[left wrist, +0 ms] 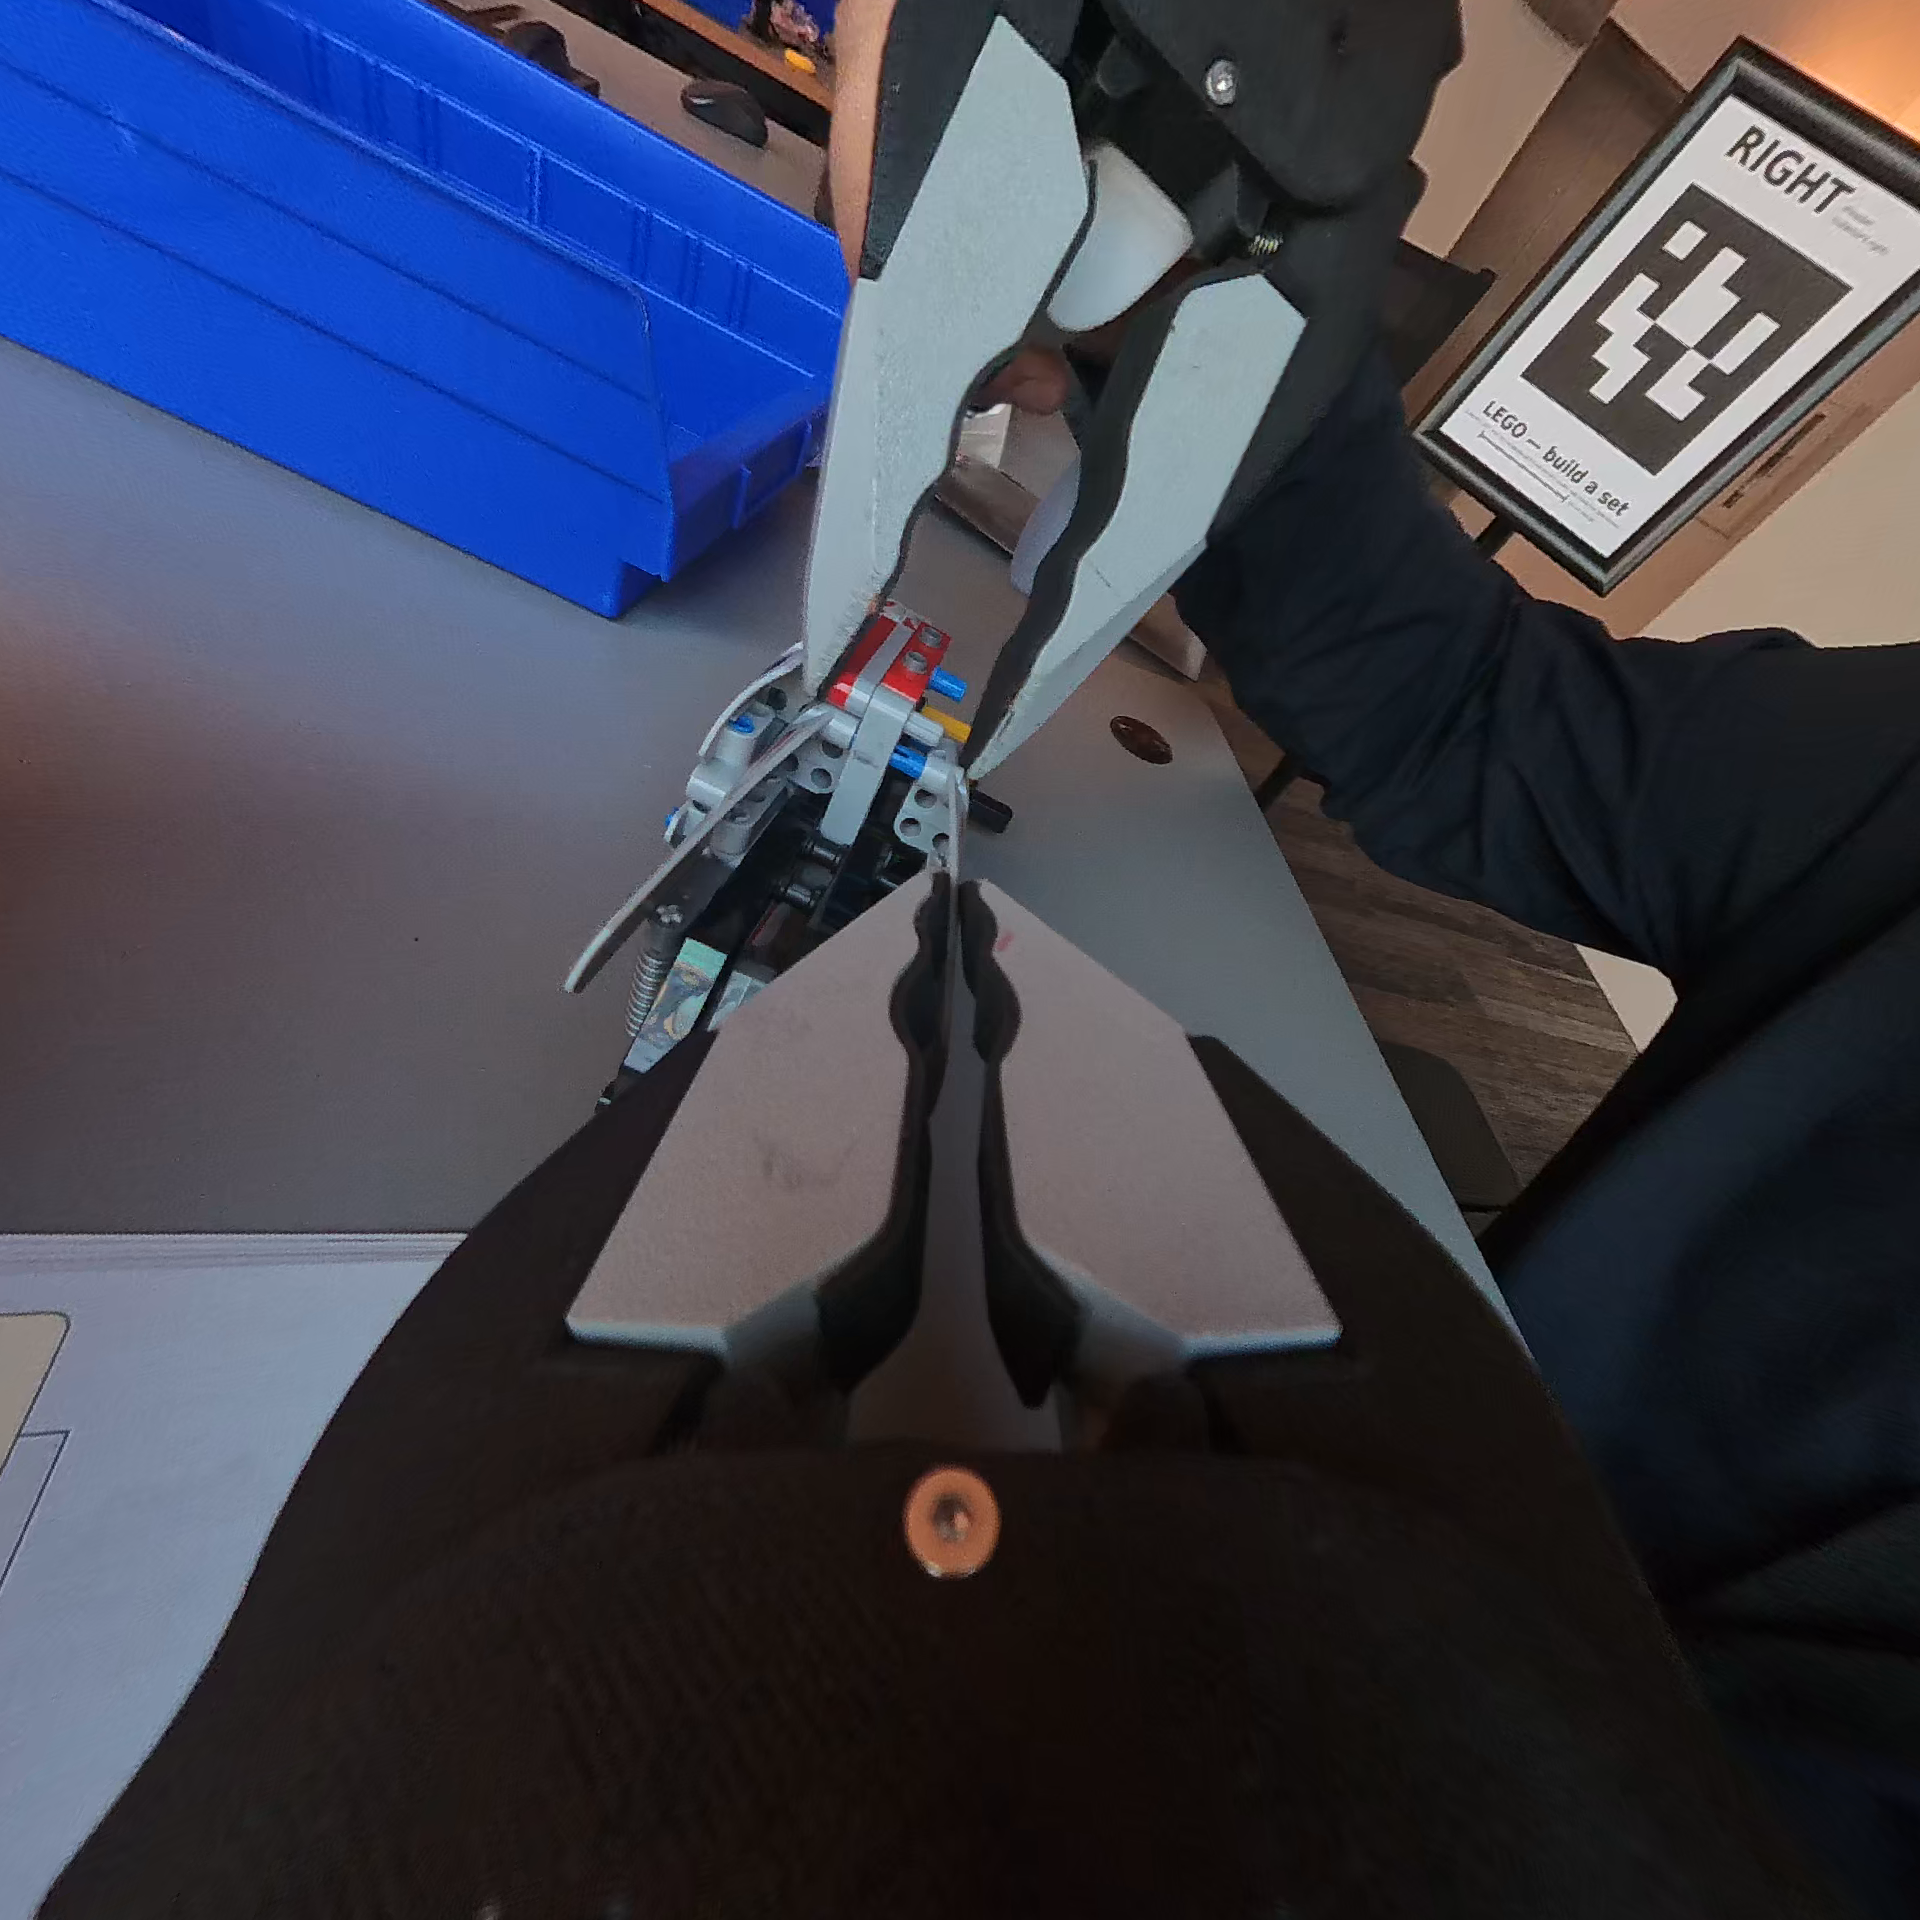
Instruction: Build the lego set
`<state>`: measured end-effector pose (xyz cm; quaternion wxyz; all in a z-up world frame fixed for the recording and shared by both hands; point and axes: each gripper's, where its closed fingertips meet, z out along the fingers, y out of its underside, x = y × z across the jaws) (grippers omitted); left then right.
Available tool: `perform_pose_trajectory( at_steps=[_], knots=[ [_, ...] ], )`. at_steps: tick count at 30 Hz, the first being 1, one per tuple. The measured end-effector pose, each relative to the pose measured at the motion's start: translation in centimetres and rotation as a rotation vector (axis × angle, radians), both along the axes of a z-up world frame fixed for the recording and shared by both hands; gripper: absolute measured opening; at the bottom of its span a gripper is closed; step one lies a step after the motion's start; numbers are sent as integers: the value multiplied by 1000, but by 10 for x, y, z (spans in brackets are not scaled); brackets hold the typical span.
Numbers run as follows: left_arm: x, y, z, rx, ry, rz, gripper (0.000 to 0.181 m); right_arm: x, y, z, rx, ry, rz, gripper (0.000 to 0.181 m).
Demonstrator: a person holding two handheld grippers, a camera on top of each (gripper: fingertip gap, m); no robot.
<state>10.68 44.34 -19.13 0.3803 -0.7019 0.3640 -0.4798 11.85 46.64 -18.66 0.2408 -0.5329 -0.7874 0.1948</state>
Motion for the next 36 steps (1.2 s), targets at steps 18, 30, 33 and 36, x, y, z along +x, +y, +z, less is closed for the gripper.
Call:
perform_pose_trajectory(
  at_steps=[18, 30, 33, 36],
  knots=[
    [-8, 12, -1, -29, 7, -21, 0, -3, 5, 0, -47, -49, -67, 45],
    [-11, 12, -1, -19, 19, -36, 0, -12, 7, 13, -51, 25, -149, 49],
    [-11, 13, -2, -17, 25, -36, 0, -9, 11, 2, -35, -31, -184, 47],
    [-13, 14, -4, -11, 37, -37, 0, -10, 14, -1, -16, -42, -206, 37]
  ],
)
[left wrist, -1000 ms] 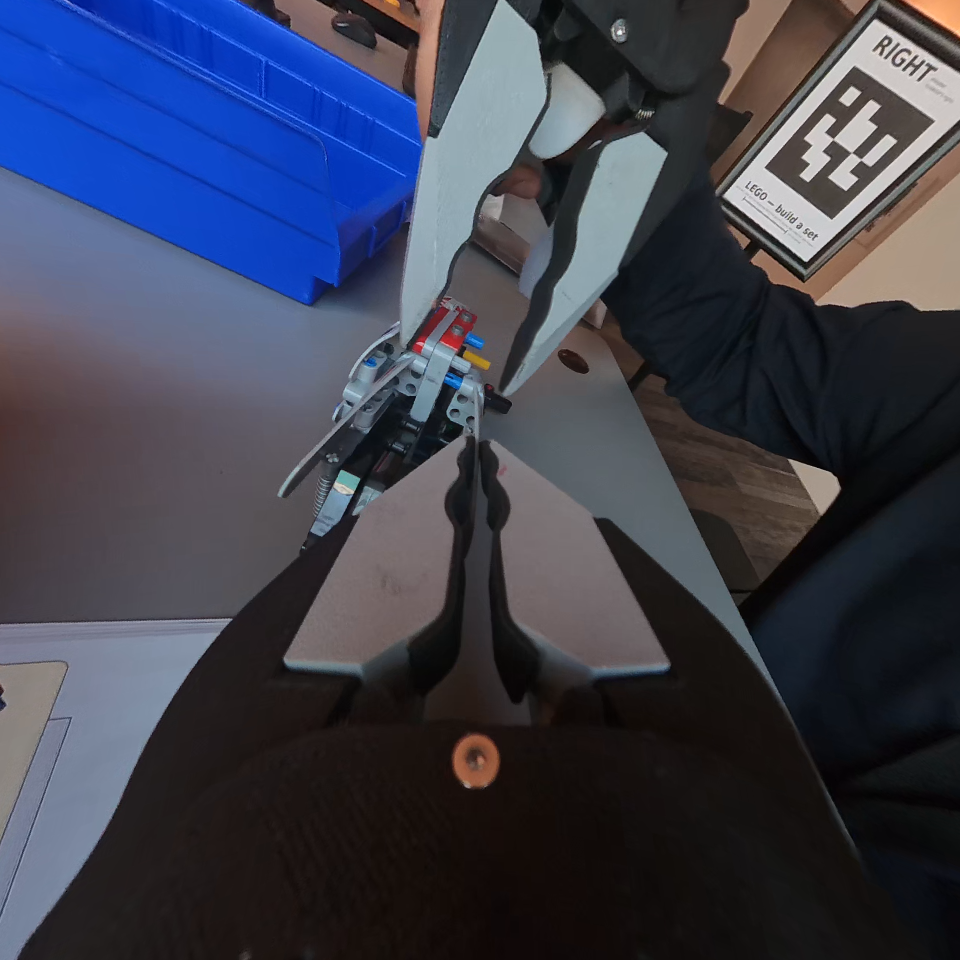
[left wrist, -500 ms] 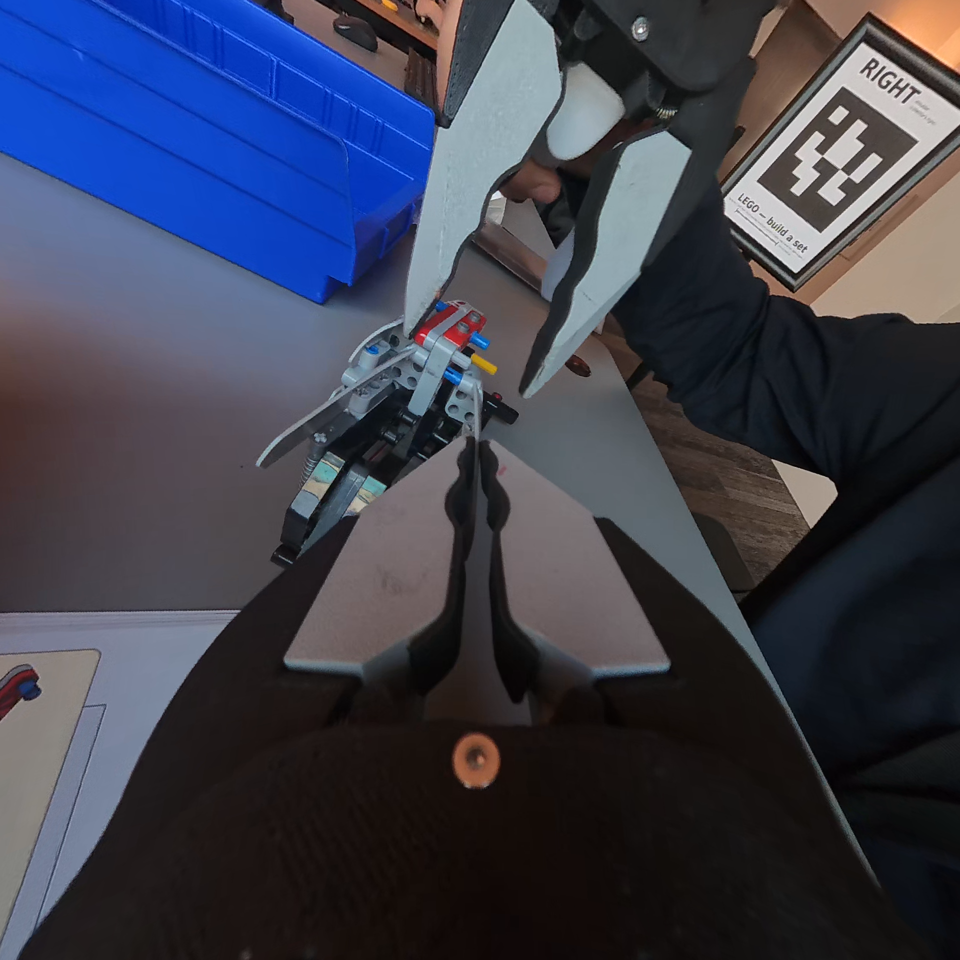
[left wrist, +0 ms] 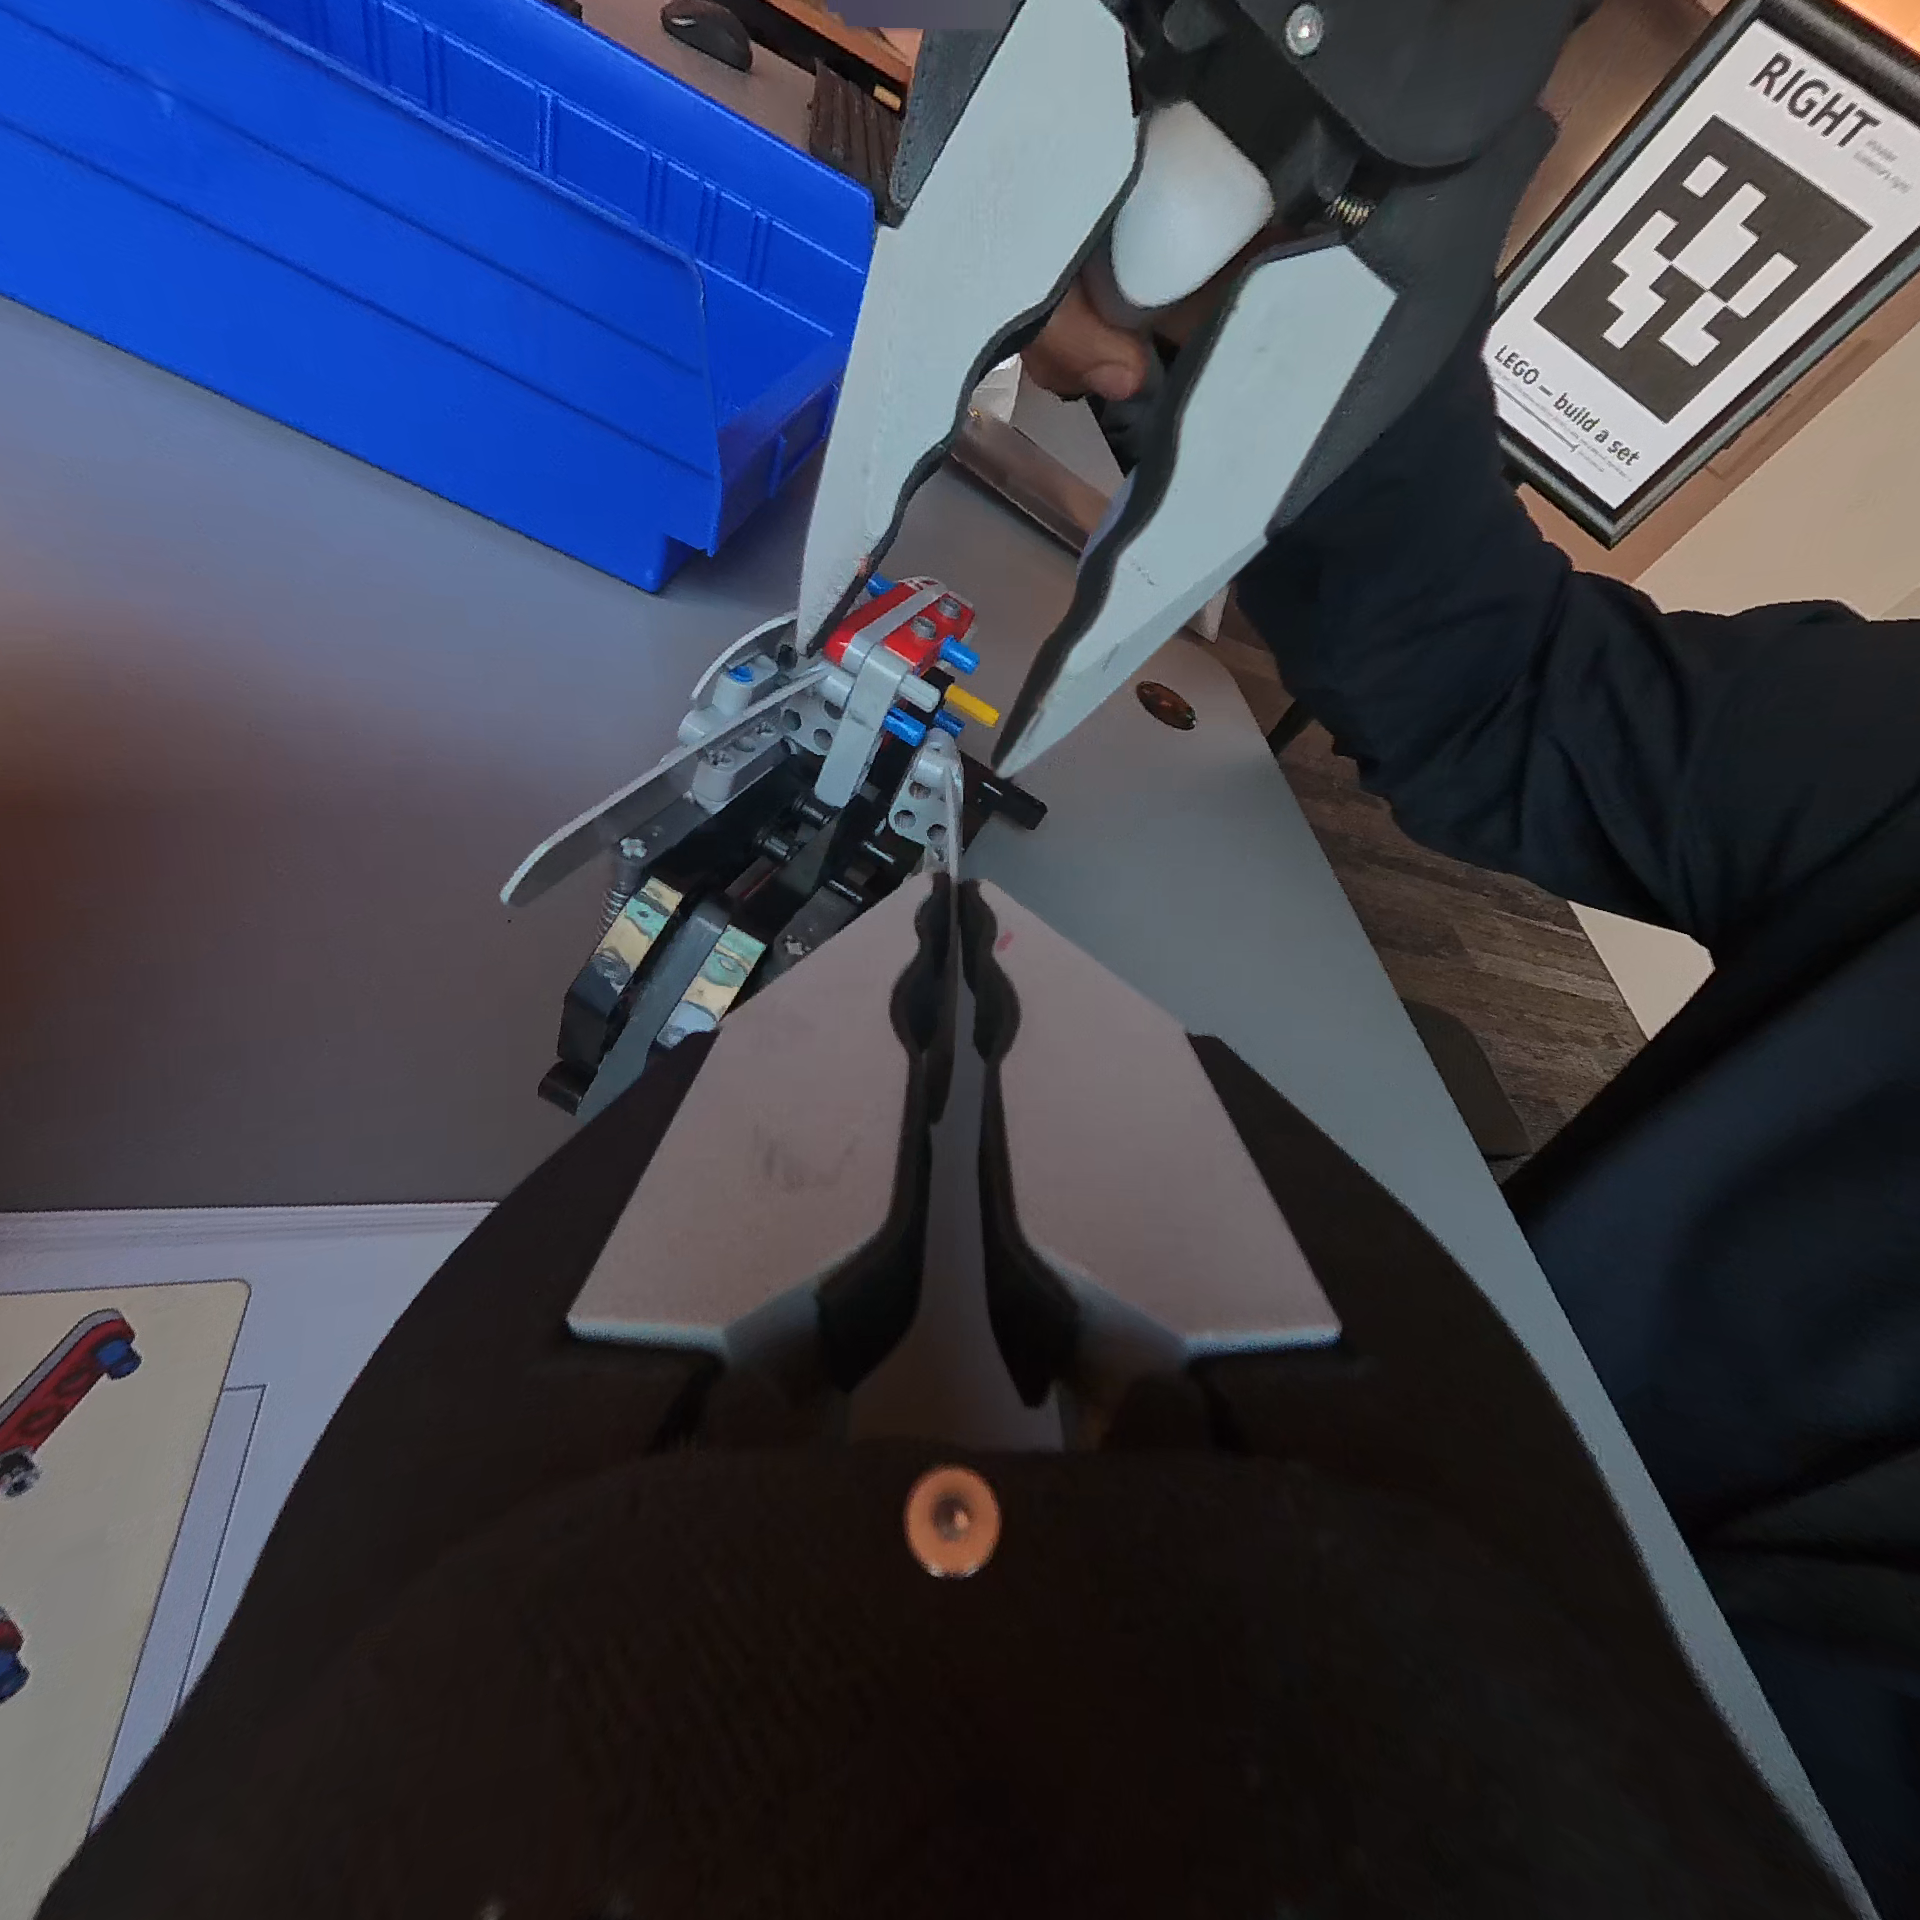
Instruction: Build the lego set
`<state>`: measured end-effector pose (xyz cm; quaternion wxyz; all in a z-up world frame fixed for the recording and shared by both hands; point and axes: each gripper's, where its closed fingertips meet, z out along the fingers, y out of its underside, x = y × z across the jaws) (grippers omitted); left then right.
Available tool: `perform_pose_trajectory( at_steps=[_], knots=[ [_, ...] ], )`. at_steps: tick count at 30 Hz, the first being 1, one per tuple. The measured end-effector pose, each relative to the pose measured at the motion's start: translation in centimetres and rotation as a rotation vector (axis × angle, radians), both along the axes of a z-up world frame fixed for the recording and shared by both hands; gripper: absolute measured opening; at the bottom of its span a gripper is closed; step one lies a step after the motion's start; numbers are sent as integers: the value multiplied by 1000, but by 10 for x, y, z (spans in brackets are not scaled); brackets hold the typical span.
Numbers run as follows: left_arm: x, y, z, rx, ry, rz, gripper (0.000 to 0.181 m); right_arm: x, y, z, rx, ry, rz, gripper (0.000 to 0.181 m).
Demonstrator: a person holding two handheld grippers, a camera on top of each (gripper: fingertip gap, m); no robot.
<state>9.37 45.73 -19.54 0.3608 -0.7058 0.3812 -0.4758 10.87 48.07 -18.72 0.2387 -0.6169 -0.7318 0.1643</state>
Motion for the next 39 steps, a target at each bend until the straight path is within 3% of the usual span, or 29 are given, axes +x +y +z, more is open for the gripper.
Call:
perform_pose_trajectory(
  at_steps=[11, 16, 39],
  knots=[
    [4, -13, 1, 72, 36, -86, 0, 3, -10, 1, -2, 28, 102, 25],
    [10, -19, -1, 143, 55, -102, 0, 8, -23, 0, -31, 50, 171, 39],
    [8, -22, 1, 143, 24, -148, 0, 8, -26, -2, 35, 61, 181, 40]
  ],
)
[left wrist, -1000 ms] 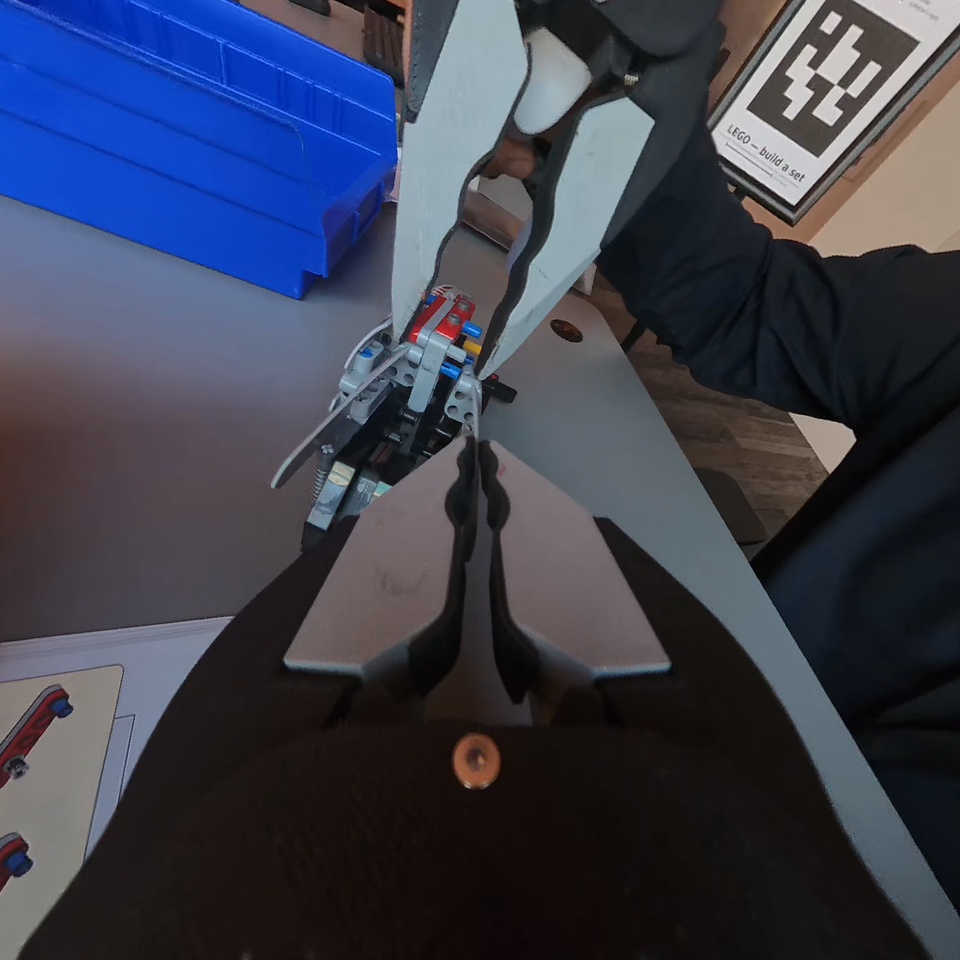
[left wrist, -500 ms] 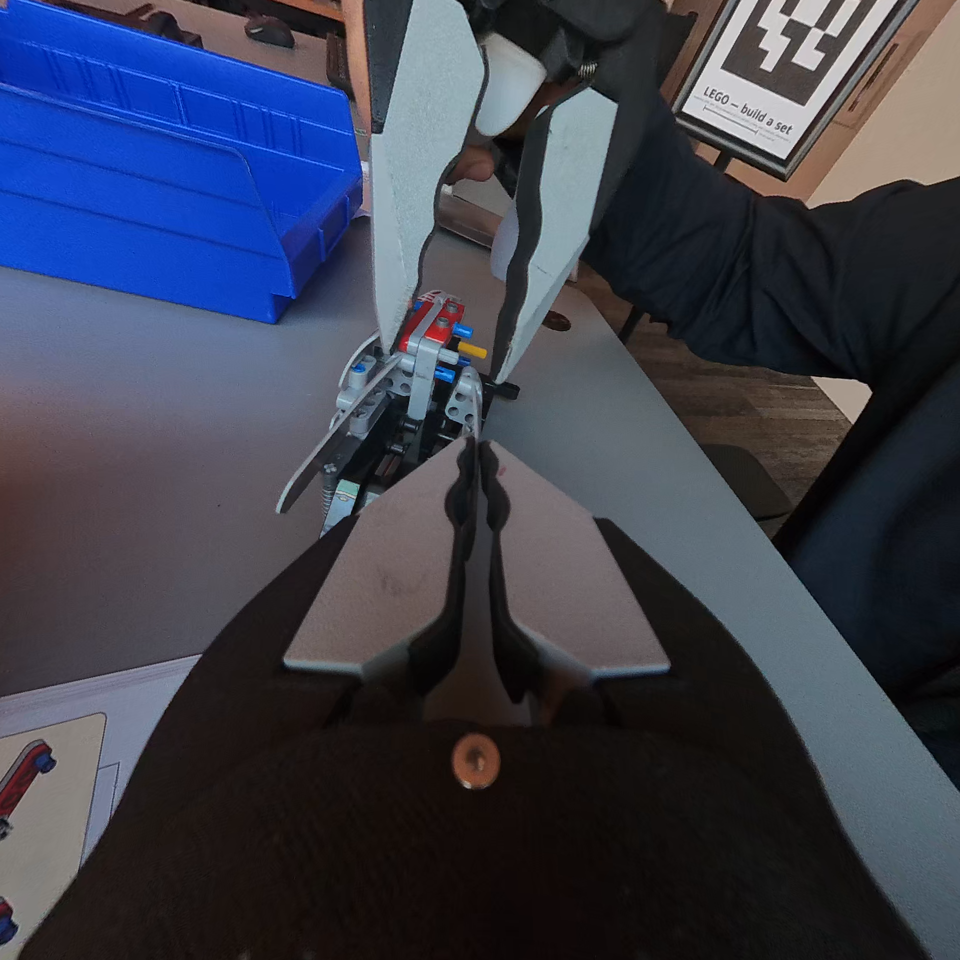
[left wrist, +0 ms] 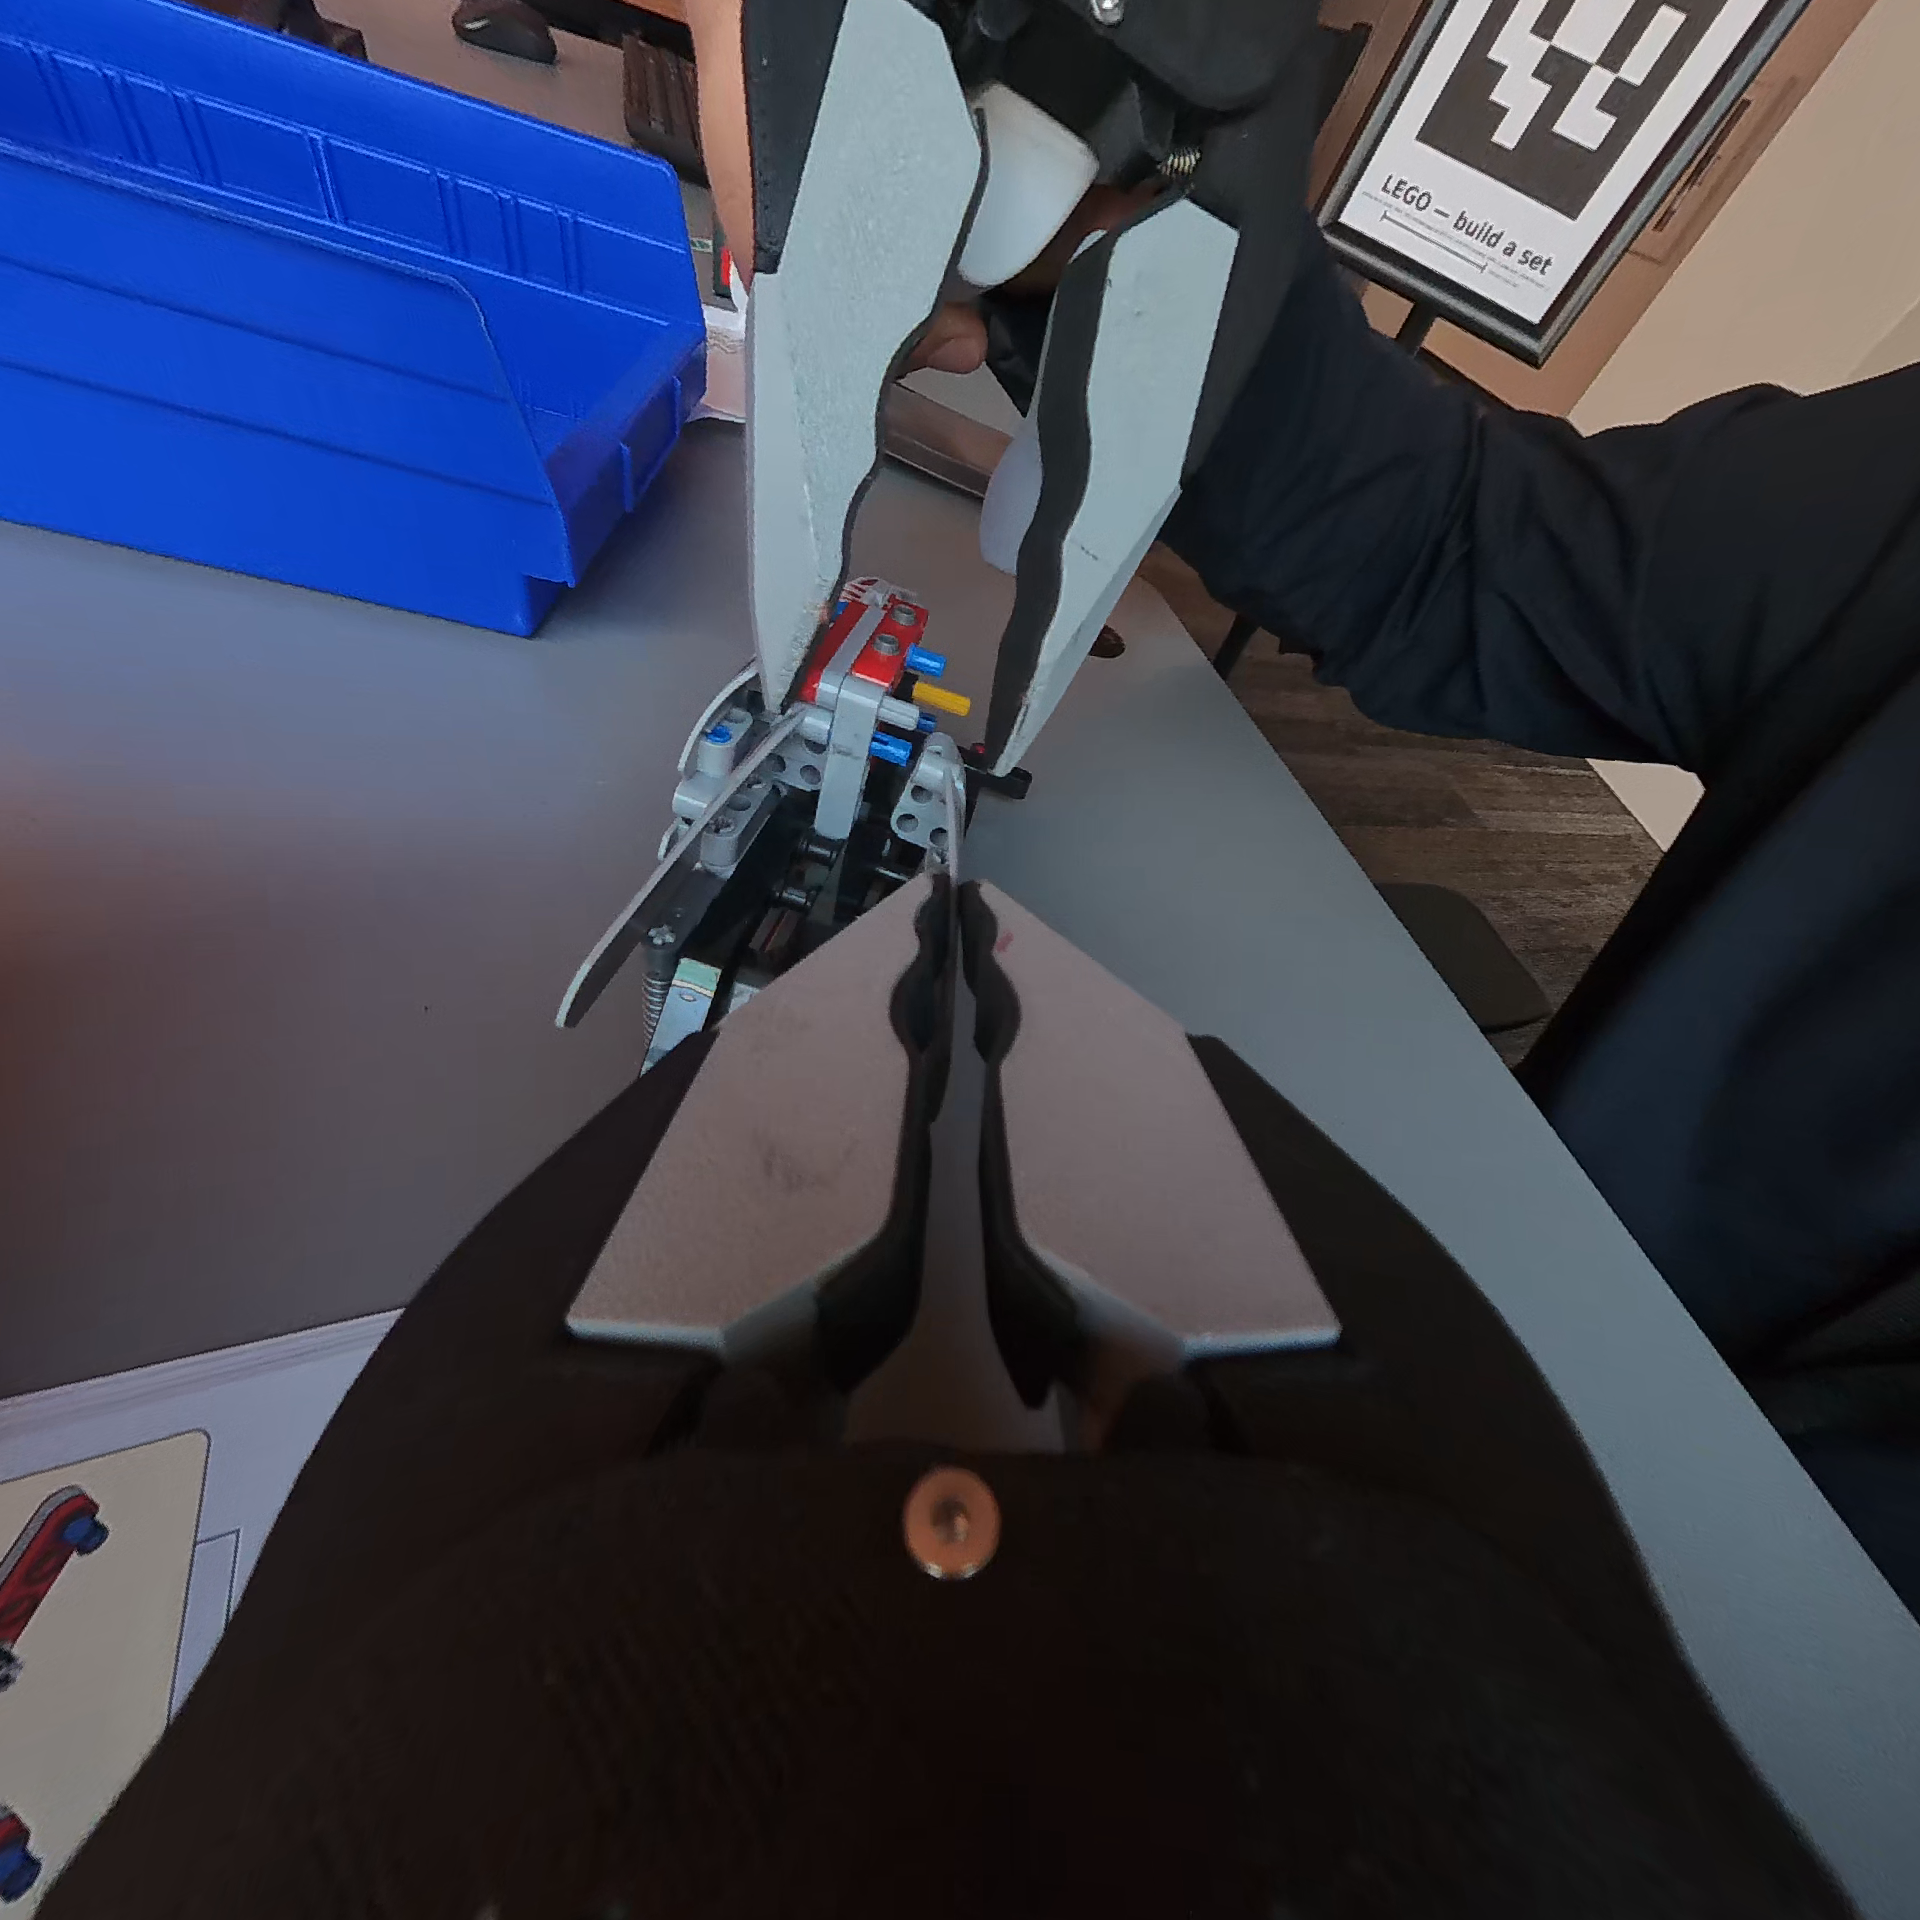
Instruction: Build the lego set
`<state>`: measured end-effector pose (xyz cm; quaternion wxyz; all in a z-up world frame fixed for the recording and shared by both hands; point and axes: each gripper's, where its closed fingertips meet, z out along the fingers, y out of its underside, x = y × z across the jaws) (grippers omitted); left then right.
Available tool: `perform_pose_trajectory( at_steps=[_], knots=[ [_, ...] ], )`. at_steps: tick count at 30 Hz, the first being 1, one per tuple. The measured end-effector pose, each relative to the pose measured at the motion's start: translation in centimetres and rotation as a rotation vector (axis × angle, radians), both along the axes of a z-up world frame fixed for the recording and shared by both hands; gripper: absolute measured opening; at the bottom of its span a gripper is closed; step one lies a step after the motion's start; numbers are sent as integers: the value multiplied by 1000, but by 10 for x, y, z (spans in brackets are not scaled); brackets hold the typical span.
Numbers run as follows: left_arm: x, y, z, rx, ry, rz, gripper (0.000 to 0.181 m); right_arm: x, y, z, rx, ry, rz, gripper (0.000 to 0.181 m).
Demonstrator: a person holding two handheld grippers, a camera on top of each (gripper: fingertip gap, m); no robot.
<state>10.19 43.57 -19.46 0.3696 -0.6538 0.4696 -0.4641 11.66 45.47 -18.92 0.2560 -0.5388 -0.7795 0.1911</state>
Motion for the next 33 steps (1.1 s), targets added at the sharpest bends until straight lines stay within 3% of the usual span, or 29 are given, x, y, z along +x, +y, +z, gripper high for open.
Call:
perform_pose_trajectory(
  at_steps=[11, 26, 33],
  knots=[
    [-3, 2, 4, -86, -34, -4, 0, -1, 1, 0, -5, 14, -5, 36],
    [-1, 0, 2, 22, -13, -11, 0, -2, 2, 1, -16, 21, -15, 33],
    [-5, 2, 4, -52, -54, -20, 0, -2, 2, 1, -21, 25, -14, 34]
  ],
)
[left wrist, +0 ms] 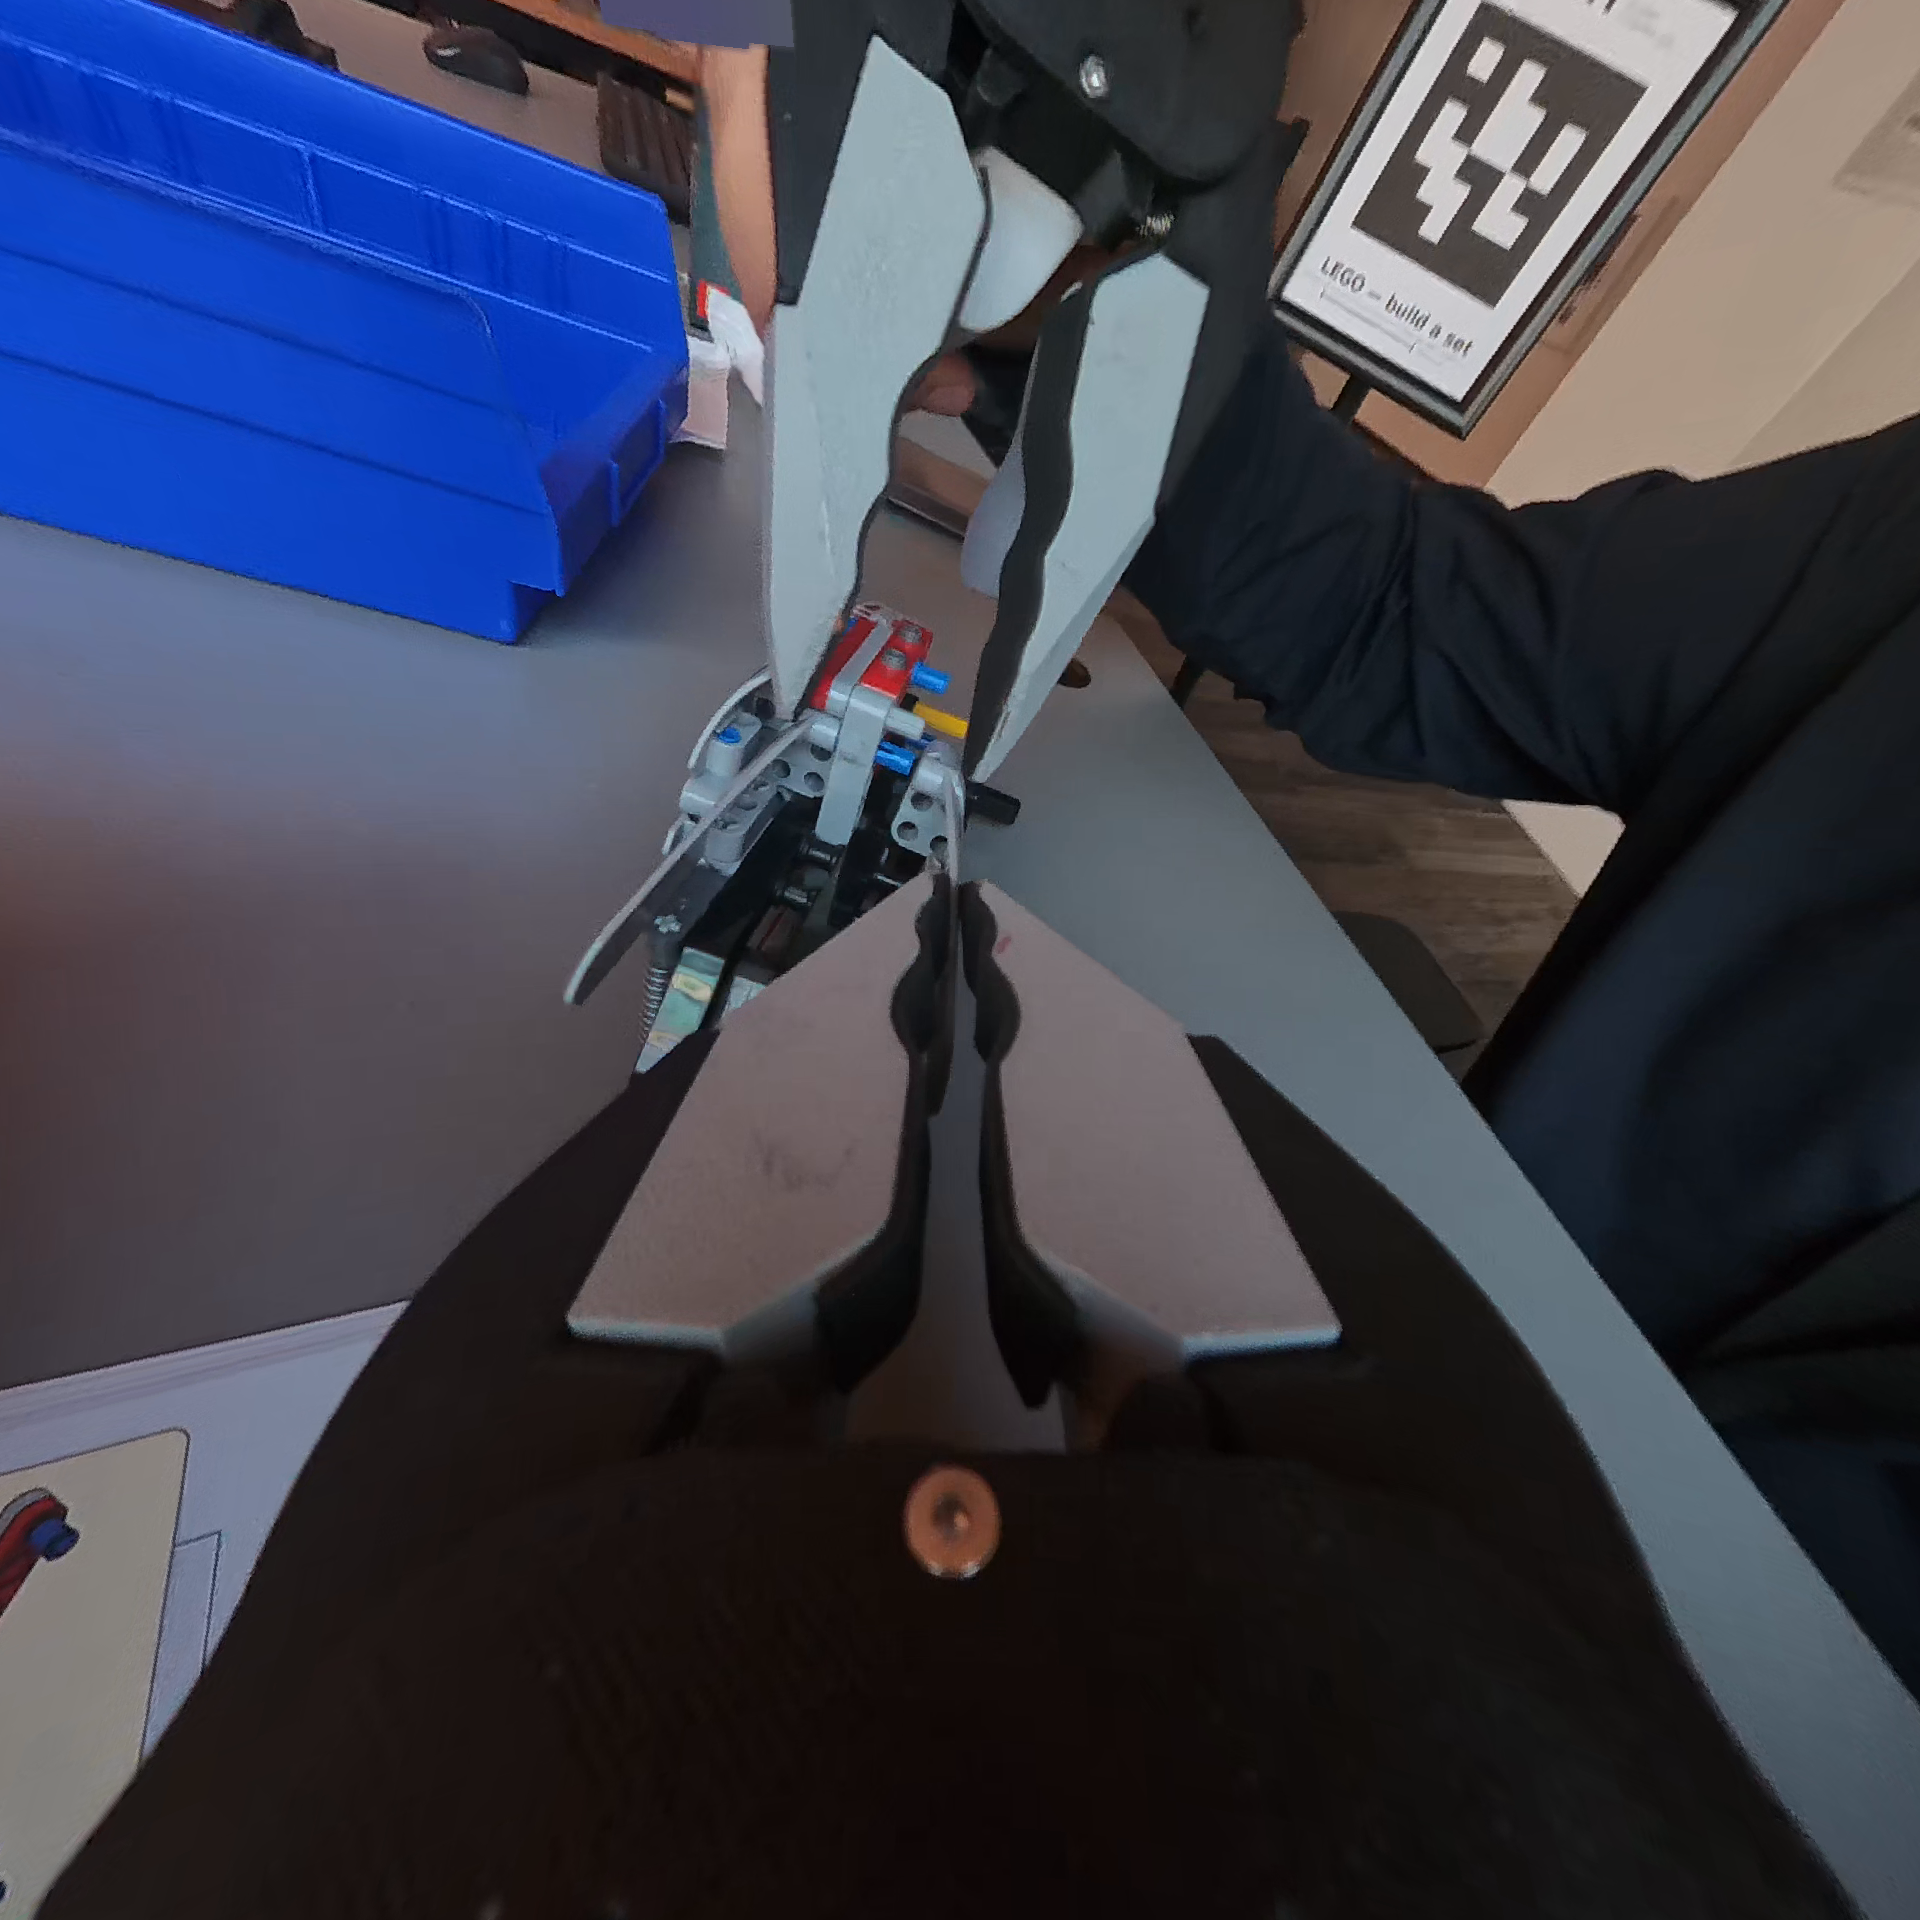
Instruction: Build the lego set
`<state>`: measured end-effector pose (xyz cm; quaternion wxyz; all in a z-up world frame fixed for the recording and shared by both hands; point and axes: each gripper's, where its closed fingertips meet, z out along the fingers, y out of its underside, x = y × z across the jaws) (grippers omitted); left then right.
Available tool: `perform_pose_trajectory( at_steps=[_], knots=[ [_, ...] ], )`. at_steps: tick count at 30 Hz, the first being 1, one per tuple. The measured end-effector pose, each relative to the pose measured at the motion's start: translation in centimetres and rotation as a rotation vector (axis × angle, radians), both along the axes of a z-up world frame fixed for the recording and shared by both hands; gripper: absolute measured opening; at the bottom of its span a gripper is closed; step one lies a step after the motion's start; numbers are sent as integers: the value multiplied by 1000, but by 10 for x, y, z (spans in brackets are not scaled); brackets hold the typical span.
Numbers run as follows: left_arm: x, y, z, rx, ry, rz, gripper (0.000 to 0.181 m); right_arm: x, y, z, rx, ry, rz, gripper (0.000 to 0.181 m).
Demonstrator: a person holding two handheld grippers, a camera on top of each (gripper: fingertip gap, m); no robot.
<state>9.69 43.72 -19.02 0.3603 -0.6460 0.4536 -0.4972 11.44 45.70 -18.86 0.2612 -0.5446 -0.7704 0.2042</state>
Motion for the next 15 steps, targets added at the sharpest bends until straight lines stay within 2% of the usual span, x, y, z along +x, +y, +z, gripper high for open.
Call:
perform_pose_trajectory(
  at_steps=[5, 9, 13, 15],
  knots=[
    [-5, 4, 8, -54, -59, 8, 0, 5, 1, 6, 49, -5, -19, 44],
    [-4, 3, 9, -50, -63, 5, 0, 8, -12, 31, 42, 150, -39, 47],
    [-3, 1, 13, -48, -81, -2, 0, 12, -9, 25, -9, 190, -170, 49],
    [-3, -3, 17, -32, -93, -21, 0, 9, -12, 20, -32, 207, -221, 39]
  ],
)
